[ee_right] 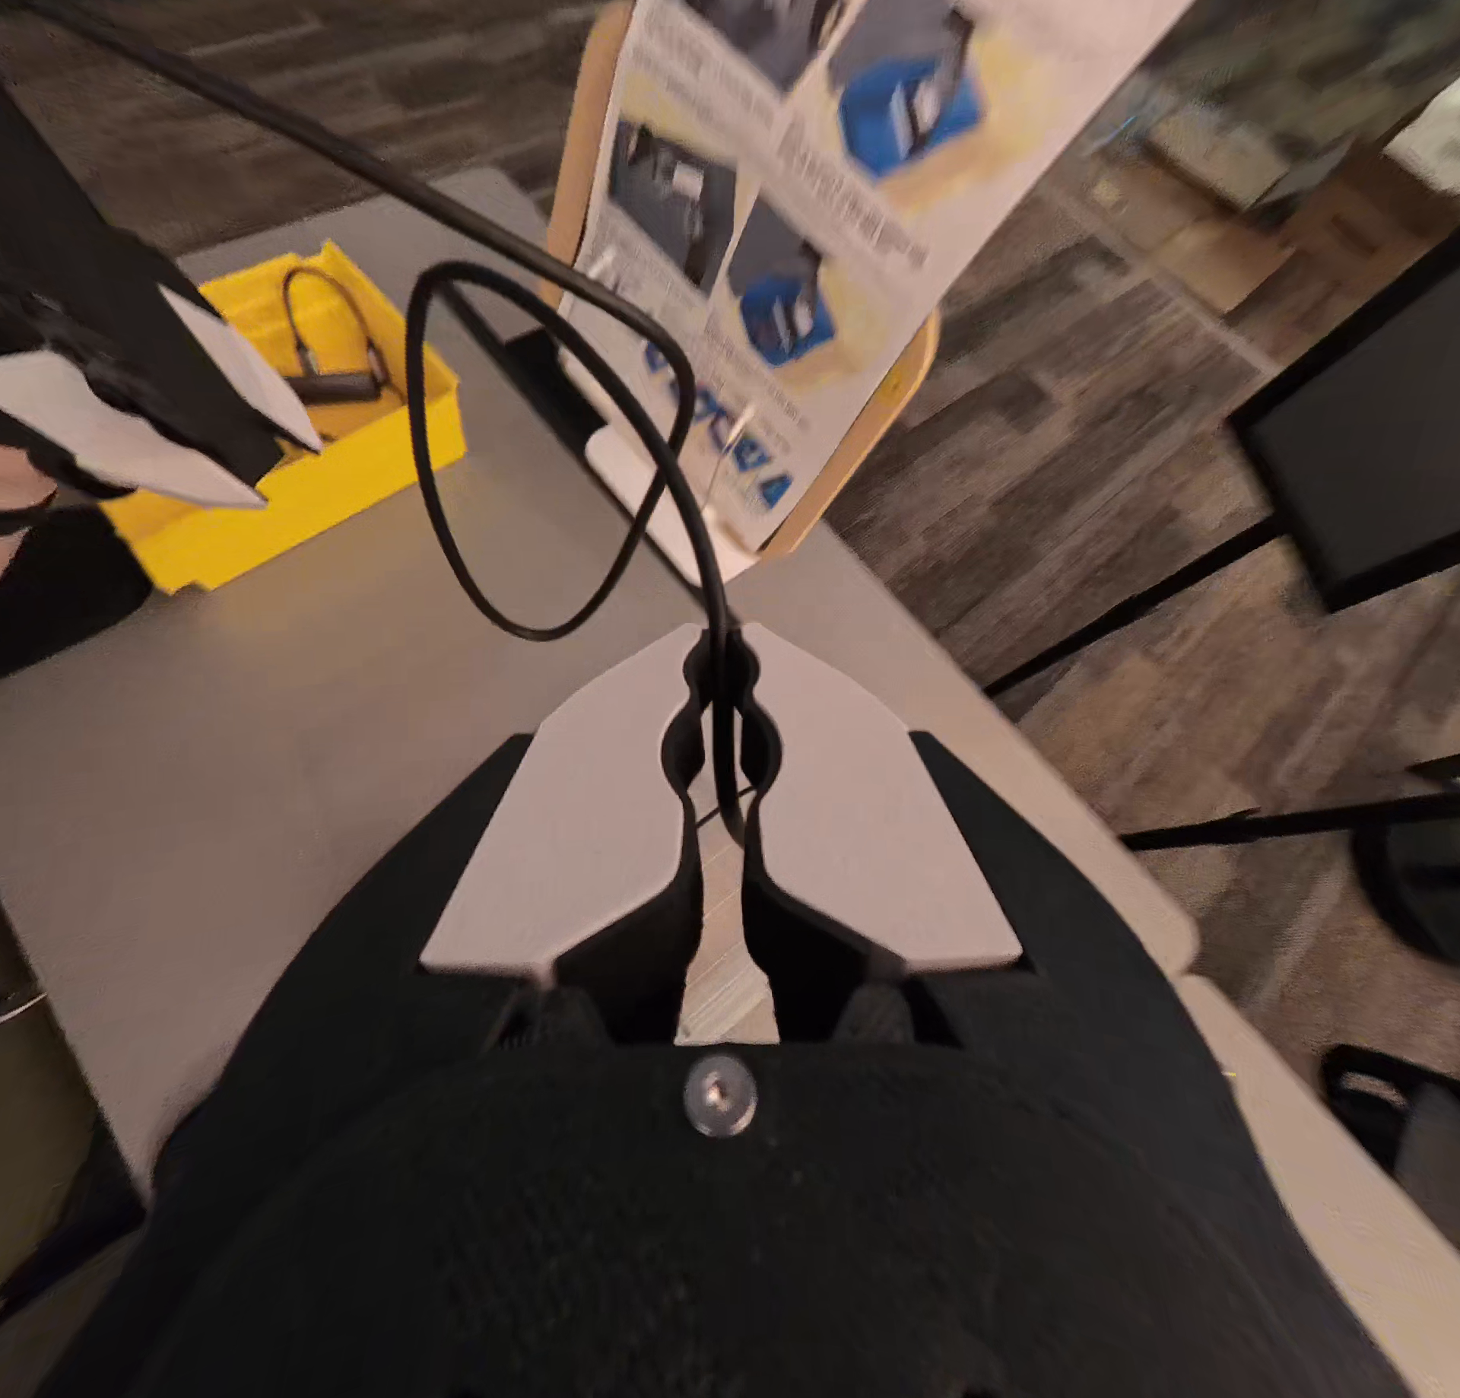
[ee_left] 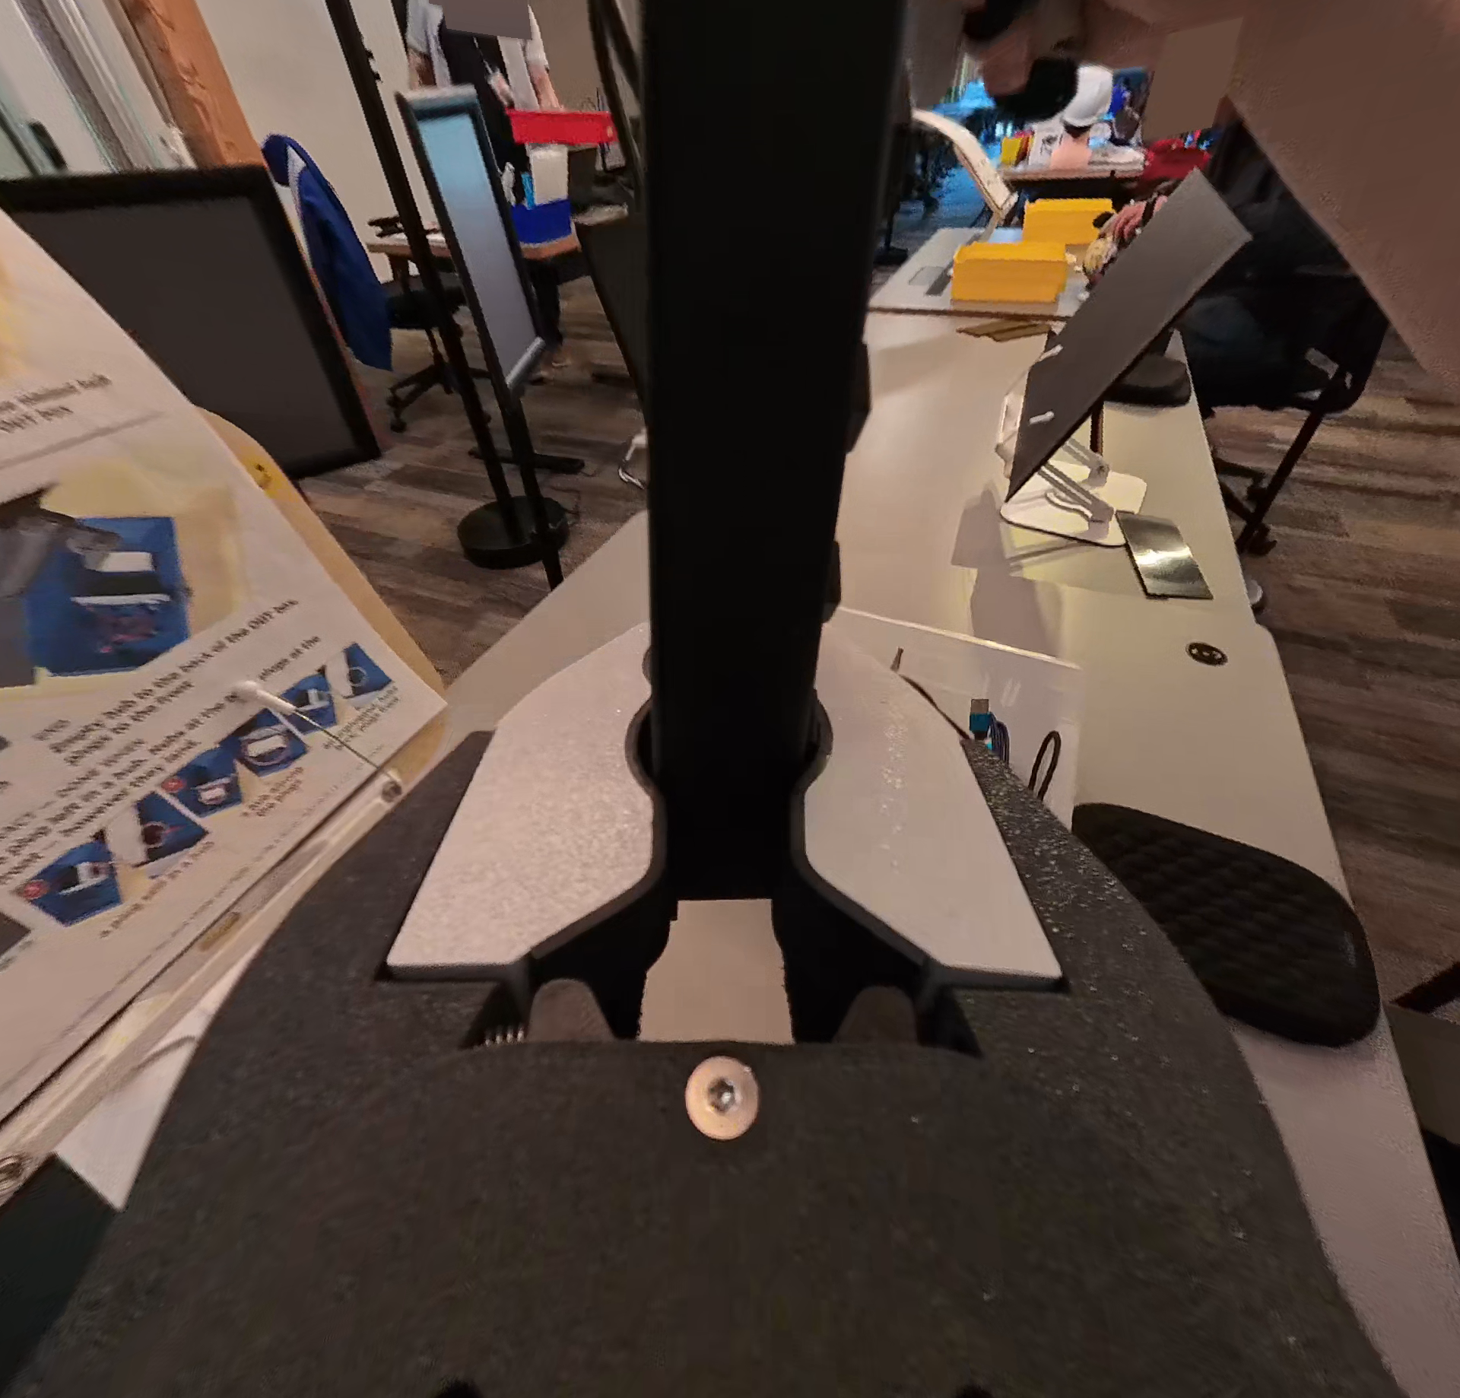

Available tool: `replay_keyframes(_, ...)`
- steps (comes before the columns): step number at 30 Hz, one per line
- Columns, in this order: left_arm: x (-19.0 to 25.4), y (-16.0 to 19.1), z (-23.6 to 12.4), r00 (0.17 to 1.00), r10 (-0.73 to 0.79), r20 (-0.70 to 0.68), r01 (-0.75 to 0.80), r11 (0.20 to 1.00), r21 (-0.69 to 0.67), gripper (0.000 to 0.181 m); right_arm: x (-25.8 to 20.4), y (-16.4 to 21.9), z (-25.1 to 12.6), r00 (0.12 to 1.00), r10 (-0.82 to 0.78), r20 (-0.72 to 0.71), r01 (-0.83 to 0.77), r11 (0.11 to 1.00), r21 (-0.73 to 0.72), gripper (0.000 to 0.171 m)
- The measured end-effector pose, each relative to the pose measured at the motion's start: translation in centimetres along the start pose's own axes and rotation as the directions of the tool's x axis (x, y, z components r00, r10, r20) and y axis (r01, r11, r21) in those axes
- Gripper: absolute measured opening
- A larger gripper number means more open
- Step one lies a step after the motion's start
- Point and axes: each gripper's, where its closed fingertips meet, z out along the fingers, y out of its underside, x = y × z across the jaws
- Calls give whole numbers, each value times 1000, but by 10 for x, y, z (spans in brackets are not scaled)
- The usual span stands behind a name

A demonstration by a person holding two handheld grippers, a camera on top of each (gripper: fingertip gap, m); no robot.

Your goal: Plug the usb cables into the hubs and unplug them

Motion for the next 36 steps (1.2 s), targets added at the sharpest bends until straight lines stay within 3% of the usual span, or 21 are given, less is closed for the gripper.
replay_keyframes(4, 5, 22, 19, 1000, -9, -15, 9, 999, -32, 26, -1, 74, 37, 983, 125, 131, -118, 991, -55, 5)
replay_keyframes(10, 15, 49, 45, 997, -52, -55, 49, 997, -63, 27, -17, 156, 80, 890, 322, 322, -319, 946, -65, 4)
replay_keyframes(17, 20, 53, 54, 994, -79, -74, 74, 995, -66, 27, -68, 205, 111, 714, 443, 541, -417, 891, -180, 5)
replay_keyframes(21, 18, 64, 57, 996, -56, -62, 48, 991, -125, 27, -48, 253, 143, 888, 355, 291, -268, 915, -300, 5)
replay_keyframes(23, 20, 73, 63, 996, -59, -65, 48, 986, -159, 27, -37, 272, 155, 917, 347, 199, -262, 897, -356, 8)
replay_keyframes(28, 28, 81, 70, 993, -67, -94, 50, 984, -169, 26, -76, 287, 149, 809, 457, 371, -277, 852, -445, 18)
replay_keyframes(33, 35, 84, 70, 987, -73, -143, 45, 981, -189, 26, -70, 297, 146, 867, 396, 302, -258, 876, -407, 19)
replay_keyframes(36, 37, 91, 72, 988, -56, -146, 23, 976, -218, 26, -63, 284, 142, 891, 357, 281, -256, 905, -338, 31)
